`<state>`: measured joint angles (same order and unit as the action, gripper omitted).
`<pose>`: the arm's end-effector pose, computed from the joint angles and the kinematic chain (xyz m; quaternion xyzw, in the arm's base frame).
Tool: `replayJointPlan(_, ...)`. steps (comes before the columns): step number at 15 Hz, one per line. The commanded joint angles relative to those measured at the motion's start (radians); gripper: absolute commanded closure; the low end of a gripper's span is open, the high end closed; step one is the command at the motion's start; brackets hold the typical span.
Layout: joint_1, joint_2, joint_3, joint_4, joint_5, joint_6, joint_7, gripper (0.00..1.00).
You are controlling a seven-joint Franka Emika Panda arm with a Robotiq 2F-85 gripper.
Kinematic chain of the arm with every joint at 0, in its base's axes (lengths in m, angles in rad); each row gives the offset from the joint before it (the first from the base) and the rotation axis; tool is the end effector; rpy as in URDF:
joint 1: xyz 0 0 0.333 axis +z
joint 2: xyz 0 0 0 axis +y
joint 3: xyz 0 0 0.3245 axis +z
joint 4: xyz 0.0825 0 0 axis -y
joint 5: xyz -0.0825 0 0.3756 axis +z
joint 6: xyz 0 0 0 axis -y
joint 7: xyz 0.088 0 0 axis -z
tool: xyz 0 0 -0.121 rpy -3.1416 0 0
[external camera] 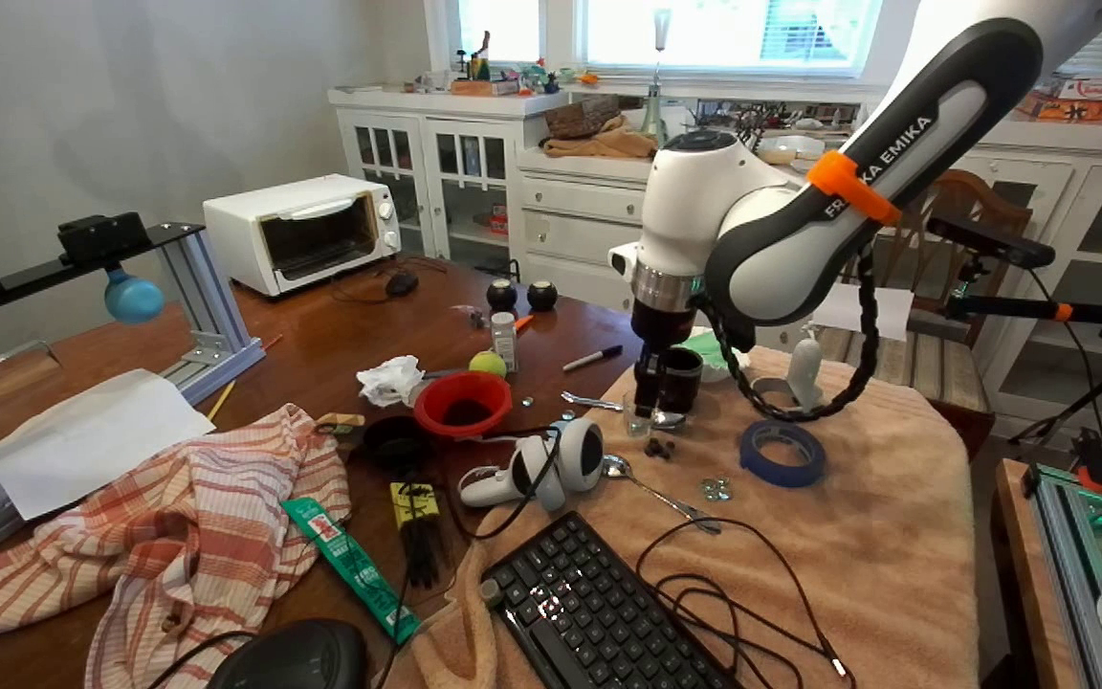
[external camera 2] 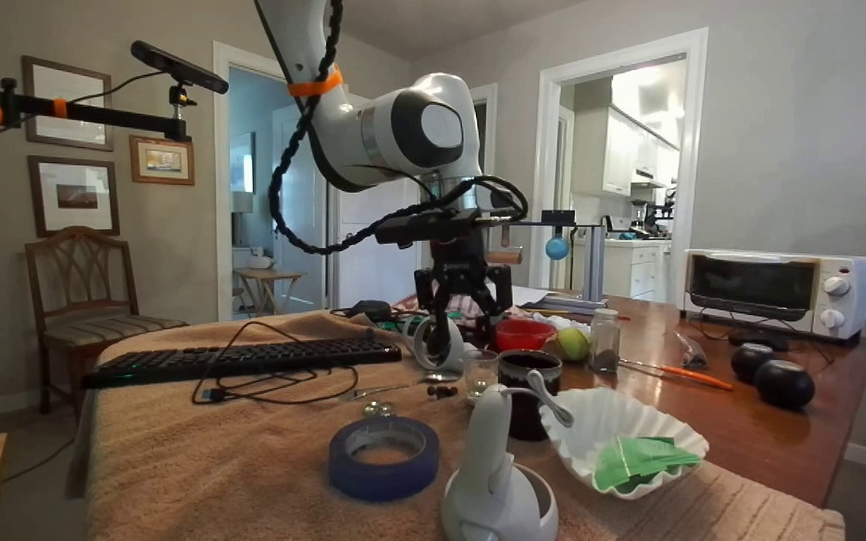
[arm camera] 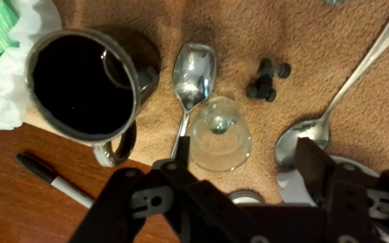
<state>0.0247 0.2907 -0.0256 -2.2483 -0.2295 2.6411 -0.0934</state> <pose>0.5524 0.0038 0.2459 0.9862 0.1440 0.0474 0.0659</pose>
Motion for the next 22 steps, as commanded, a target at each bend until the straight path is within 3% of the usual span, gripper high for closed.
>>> replayJointPlan(1,0.001,-0.069,0.029,-0.074,0.009,-0.108,-0.062,0.00)
replayJointPlan(7,0.001,-0.111,0.070,-0.123,0.023,-0.219,-0.156,0.00)
replayJointPlan(15,-0.002,-0.106,0.093,-0.153,0.035,-0.208,-0.267,0.00)
replayJointPlan(20,-0.003,-0.098,0.095,-0.171,-0.033,-0.199,-0.422,0.00)
replayJointPlan(22,-0.014,-0.097,0.102,-0.190,-0.034,-0.144,-0.516,0.00)
